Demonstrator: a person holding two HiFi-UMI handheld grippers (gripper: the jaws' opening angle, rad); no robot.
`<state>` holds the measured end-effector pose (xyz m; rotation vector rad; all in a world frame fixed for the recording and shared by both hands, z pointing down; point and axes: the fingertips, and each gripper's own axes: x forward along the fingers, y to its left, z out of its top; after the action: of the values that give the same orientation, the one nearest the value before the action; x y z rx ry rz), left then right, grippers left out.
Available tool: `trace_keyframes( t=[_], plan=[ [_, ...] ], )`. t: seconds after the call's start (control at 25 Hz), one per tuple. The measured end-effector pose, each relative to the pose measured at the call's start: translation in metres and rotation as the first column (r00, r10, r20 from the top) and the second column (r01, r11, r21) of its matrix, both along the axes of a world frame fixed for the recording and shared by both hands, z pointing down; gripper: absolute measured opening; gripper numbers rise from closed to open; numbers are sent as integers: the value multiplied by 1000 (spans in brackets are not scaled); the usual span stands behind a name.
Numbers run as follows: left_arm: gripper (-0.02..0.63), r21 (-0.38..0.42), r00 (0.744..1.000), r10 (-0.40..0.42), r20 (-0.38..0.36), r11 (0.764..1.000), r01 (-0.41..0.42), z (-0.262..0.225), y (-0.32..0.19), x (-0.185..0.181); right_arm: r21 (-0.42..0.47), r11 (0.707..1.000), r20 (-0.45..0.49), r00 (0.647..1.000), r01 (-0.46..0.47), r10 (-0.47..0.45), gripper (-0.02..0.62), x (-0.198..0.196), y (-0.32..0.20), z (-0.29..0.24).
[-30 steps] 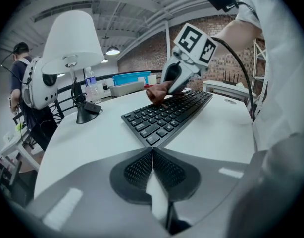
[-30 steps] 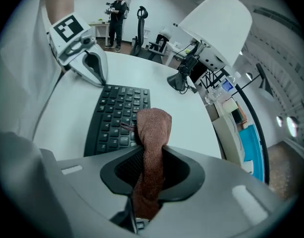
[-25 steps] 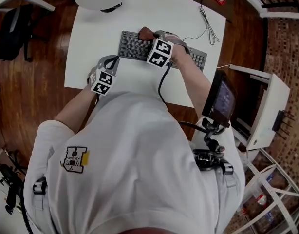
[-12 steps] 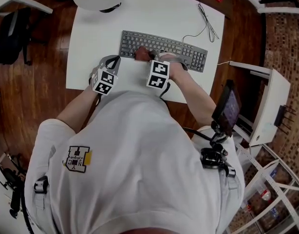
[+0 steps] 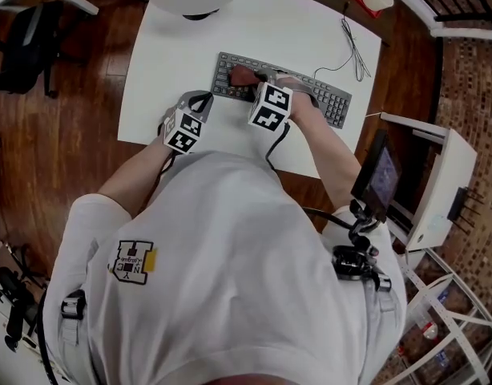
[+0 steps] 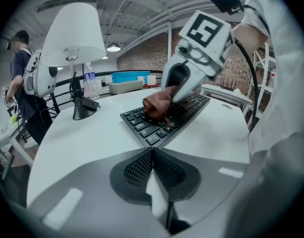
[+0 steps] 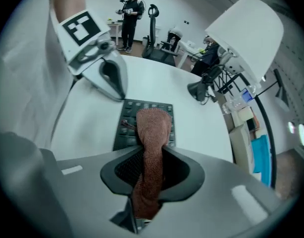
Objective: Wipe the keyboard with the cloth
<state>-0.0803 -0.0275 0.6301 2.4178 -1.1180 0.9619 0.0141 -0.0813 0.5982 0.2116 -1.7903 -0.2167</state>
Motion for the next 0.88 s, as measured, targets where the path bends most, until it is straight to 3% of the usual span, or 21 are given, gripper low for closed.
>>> trace_keyframes(
  t=[0.12,0.28,0.88],
  plan=[
    [2,-10,1000,0,-8,1000,0,-3,4,-2,68,997,-5,999,-36,36,94,-13,-43,-9],
    [2,-19,1000,3,-17,1000,-3,-7,3,-2,41,998,-35,998,-41,43,94,-19,-55,1],
    [2,-45,999,7,-36,999,-9,5,-2,-1,-76,995,-47,997,65,-69,94,-22,56,24]
  ],
)
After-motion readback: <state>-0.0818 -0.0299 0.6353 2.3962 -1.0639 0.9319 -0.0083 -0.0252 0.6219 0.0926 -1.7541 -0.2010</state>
